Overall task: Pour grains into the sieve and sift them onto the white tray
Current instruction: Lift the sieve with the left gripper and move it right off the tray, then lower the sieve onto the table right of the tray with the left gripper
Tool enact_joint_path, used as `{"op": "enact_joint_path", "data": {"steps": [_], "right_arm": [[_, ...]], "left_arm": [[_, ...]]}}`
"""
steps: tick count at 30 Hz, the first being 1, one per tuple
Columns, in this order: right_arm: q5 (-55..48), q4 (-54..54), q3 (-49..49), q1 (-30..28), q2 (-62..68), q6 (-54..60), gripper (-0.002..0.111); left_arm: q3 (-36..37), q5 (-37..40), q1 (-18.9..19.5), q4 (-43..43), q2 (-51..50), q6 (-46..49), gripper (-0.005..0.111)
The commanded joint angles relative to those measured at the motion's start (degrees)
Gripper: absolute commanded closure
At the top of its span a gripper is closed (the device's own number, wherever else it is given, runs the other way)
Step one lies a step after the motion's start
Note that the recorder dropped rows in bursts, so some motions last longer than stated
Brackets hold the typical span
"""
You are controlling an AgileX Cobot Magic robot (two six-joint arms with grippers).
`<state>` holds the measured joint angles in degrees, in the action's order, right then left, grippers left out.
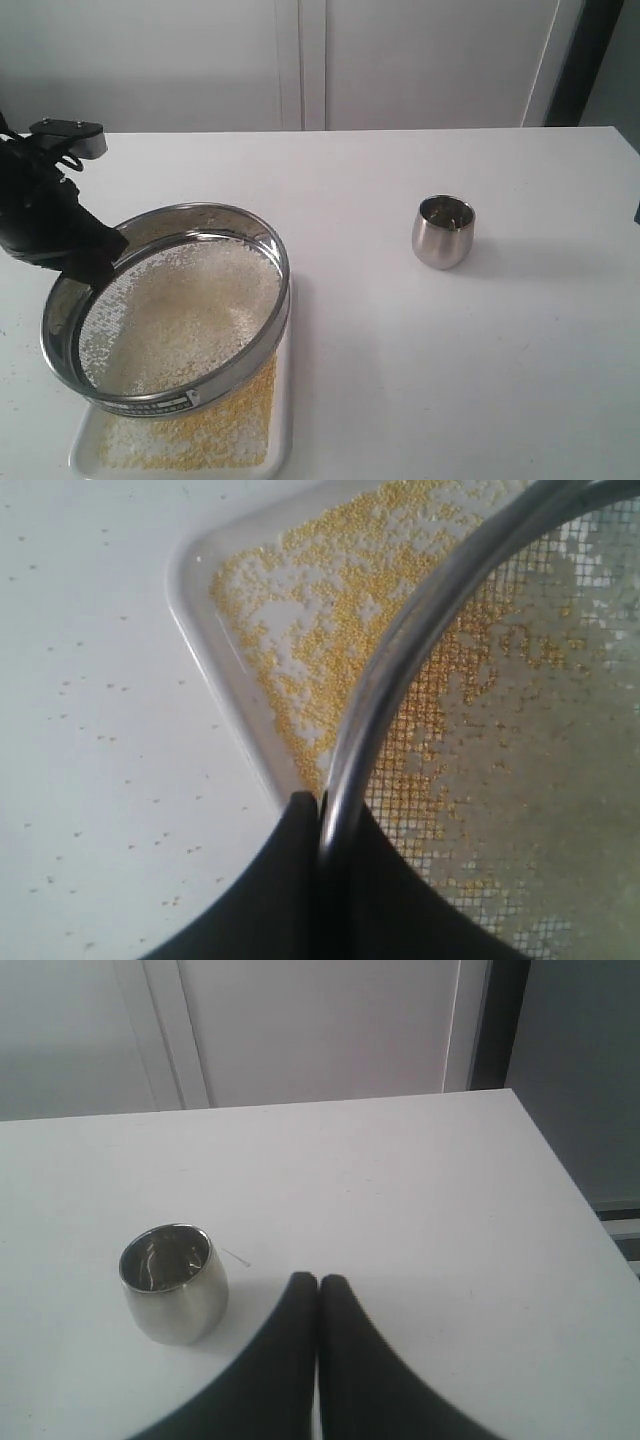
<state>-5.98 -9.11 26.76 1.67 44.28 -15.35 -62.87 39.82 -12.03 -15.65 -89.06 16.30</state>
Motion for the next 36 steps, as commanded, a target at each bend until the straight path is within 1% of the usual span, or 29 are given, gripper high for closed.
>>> {"op": "enact_joint_path", "data": {"steps": [1, 3, 5, 6, 8, 12, 15, 18, 21, 26, 29, 31, 36], "right_arm": [[-0.15, -0.15, -0.18, -0.35, -0.19, -0.36, 0.108], [-0.15, -0.15, -0.18, -0.35, -0.19, -0.36, 0.108], [-0.15, -0.15, -0.18, -0.35, -0.19, -0.36, 0.108], [-0.15, -0.15, -0.18, -0.35, -0.19, -0.36, 0.108], [-0.15, -0.15, -0.18, -0.35, -0.19, -0.36, 0.108], [-0.05, -0.15, -0.18, -0.35, -0.19, -0.36, 0.108], [-0.05, -0.15, -0.18, -0.35, -0.19, -0.36, 0.108], [-0.05, -0.15, -0.18, -0.35, -0.19, -0.36, 0.108], [-0.05, -0.15, -0.18, -0.35, -0.19, -0.36, 0.108], [-0.24, -0.15, -0.18, -0.35, -0.19, -0.36, 0.108], [-0.24, -0.15, -0.18, -0.35, -0.19, -0.36, 0.108], [-0.24, -0.15, -0.18, -0.35, -0.19, -0.36, 0.108], [-0.24, -0.15, -0.18, -0.35, -0.19, -0.36, 0.108]], "left_arm": [[-0.5, 0.92, 0.01, -3.7, 0.45, 0.48, 0.107], [-0.5, 0.92, -0.72, -5.75, 0.45, 0.48, 0.107], [-0.54, 0.58, -4.66, -5.72, 0.45, 1.64, 0.107], [-0.66, -0.77, -7.45, -5.72, 0.45, 0.65, 0.107], [-1.34, -1.38, -9.87, -5.72, 0.34, 0.0, 0.107], [-5.39, -0.59, -14.84, -5.03, -0.78, -0.24, 0.107], [-8.76, -0.13, -18.22, -2.29, -2.45, -3.87, 0.107], [-12.4, 1.72, -21.43, -1.13, -4.69, -4.31, 0.107], [-15.63, 2.24, -24.15, 0.88, -7.32, -6.47, 0.107], [-21.09, 4.0, -27.18, 2.29, -12.04, -7.97, 0.107], [-24.86, 5.98, -29.36, 5.69, -14.97, -9.92, 0.107], [-27.23, 5.87, -30.73, 8.07, -16.84, -11.86, 0.107], [-33.48, 6.76, -32.84, 8.46, -22.07, -12.89, 0.107]]}}
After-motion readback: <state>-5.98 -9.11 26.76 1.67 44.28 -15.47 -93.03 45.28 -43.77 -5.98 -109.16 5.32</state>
